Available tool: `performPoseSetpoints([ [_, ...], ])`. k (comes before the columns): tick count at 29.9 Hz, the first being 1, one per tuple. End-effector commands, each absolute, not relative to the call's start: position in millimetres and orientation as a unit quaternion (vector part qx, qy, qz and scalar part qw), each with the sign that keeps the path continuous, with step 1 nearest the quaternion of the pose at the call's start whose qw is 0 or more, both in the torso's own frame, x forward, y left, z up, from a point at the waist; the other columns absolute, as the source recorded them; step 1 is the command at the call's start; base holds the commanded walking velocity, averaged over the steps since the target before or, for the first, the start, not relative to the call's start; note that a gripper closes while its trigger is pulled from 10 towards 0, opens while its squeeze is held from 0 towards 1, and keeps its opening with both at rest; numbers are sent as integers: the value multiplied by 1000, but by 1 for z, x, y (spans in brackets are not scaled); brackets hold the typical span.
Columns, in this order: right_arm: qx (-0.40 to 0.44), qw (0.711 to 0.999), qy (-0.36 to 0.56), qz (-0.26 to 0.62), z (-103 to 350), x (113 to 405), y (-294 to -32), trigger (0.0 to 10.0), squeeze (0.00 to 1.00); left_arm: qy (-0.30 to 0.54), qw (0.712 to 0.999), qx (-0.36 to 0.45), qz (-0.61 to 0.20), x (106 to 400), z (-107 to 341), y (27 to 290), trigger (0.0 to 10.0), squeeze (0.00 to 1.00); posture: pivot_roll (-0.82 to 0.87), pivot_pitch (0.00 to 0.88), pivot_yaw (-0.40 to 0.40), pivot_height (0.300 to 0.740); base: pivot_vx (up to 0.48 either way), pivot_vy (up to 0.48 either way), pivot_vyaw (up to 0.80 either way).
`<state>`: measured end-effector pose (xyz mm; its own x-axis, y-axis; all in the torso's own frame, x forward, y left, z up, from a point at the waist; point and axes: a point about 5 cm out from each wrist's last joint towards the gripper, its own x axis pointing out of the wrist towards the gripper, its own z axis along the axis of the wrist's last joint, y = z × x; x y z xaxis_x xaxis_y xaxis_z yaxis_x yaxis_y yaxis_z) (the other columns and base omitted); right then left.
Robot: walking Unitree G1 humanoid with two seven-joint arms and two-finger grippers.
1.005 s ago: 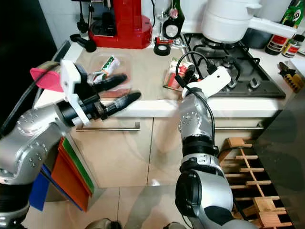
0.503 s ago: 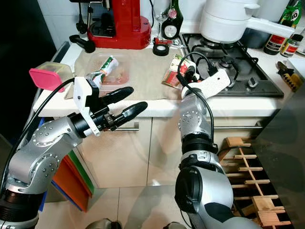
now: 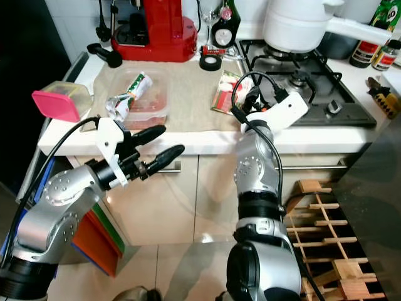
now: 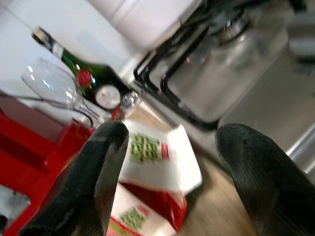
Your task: Restocking fridge
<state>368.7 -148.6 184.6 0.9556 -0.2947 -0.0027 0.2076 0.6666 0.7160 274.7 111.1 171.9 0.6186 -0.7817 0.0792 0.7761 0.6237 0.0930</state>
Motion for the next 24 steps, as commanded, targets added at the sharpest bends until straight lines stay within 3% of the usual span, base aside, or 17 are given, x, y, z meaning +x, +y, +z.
performPoseSetpoints([
  [1,401,904,-50,-140,182,366,-146,10000,0,-61,895,33,-441,273,173,109,10000,0,41,37,37,740,0,0,0],
  [11,430,895,-13,-118,173,375,-134,10000,0,-79,893,44,-440,277,178,106,10000,0,49,27,40,740,0,0,0],
  [24,417,905,-1,-86,181,394,-125,10000,0,-89,897,42,-431,280,179,106,10000,0,74,15,16,740,0,0,0],
])
